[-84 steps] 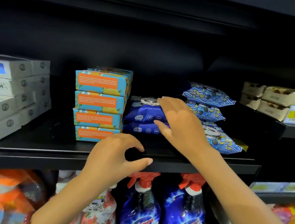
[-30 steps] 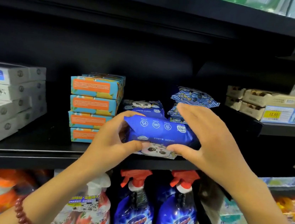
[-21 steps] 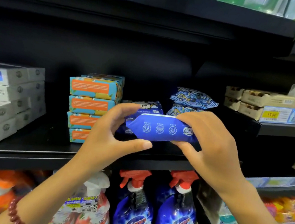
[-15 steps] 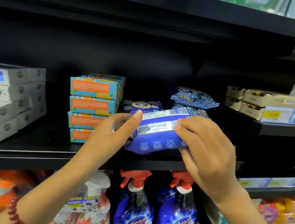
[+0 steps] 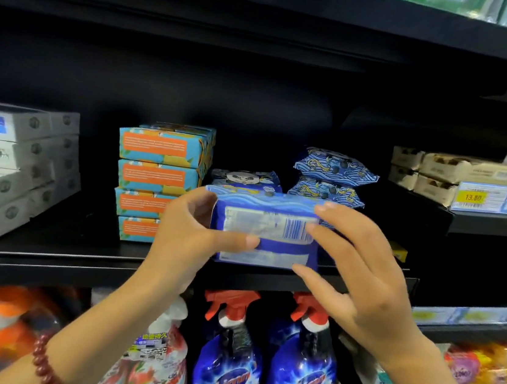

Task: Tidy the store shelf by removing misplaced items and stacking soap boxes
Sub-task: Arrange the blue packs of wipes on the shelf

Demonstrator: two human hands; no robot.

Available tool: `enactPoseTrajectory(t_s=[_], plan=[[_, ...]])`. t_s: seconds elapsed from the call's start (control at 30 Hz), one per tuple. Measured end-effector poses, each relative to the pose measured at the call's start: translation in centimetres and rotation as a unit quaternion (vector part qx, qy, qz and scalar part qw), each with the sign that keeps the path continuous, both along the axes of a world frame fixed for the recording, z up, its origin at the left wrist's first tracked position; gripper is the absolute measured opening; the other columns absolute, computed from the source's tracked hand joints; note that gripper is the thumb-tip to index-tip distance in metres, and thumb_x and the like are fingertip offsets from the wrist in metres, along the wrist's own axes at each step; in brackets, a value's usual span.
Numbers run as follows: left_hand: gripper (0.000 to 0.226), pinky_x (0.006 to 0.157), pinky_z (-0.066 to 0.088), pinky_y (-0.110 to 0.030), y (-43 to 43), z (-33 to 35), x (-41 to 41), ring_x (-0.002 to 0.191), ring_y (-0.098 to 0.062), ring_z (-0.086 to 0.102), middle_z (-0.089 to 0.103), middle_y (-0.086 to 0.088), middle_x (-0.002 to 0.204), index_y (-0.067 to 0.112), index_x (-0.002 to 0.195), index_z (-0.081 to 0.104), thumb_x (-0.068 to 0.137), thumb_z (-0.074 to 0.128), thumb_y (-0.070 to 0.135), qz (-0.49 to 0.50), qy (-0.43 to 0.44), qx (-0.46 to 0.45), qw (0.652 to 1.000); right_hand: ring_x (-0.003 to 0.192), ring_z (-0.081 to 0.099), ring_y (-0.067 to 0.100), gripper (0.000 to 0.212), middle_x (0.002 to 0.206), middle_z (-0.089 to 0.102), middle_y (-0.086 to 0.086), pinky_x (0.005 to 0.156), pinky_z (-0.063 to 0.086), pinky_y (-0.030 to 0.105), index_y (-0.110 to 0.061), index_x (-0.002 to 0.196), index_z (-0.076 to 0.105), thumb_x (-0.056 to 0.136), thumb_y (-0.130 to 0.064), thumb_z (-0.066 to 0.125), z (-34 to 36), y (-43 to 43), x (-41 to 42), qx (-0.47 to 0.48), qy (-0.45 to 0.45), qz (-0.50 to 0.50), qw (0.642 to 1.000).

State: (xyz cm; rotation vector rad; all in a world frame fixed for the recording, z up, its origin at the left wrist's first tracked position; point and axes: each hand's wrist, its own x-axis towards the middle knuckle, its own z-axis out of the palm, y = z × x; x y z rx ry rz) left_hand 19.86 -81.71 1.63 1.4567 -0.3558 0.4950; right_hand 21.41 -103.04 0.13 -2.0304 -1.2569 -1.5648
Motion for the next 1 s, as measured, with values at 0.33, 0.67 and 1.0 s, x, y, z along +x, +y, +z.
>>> enactPoseTrajectory(t_s=[0.33, 0.67, 1.0], plan=[[0.044, 0.081, 0.048, -0.023, -0.3, -1.5, 0.2, 0.098, -0.010, 0.062, 0.062, 0.009, 0.102, 0.019, 0.102, 0.059, 0.067, 0.075, -0.004, 0.113, -0.294, 0.213, 0.925, 0.104, 0.055, 0.023, 0.036, 0.109, 0.064, 0.011, 0.093, 0.043, 0.029, 0.001, 0.115, 0.061, 0.085, -0.019, 0.058, 0.6, 1.2, 0.0, -0.022, 0.034, -0.078, 0.996], [0.064, 0.102, 0.035, -0.017, 2.2, -3.7, 1.8, 0.124, -0.006, 0.044, 0.050, 0.004, 0.132, 0.013, 0.133, 0.047, 0.078, 0.063, 0.042, 0.199, -0.220, 0.337, 0.893, 0.099, 0.057, 0.032, 0.023, 0.100, 0.065, 0.022, 0.093, 0.047, 0.039, 0.010, 0.103, 0.064, 0.080, 0.009, 0.059, 0.1, 1.0, 2.3, 0.042, -0.098, -0.085, 0.991], [0.054, 0.078, 0.051, -0.026, 2.3, -4.1, 2.1, 0.099, -0.005, 0.060, 0.066, 0.019, 0.103, 0.029, 0.101, 0.069, 0.075, 0.043, 0.069, 0.190, -0.101, 0.539, 0.814, 0.096, 0.054, 0.027, 0.023, 0.098, 0.065, 0.015, 0.085, 0.044, 0.031, 0.004, 0.101, 0.064, 0.080, 0.007, 0.055, 5.0, 4.3, 7.7, 0.044, -0.097, -0.126, 0.986]])
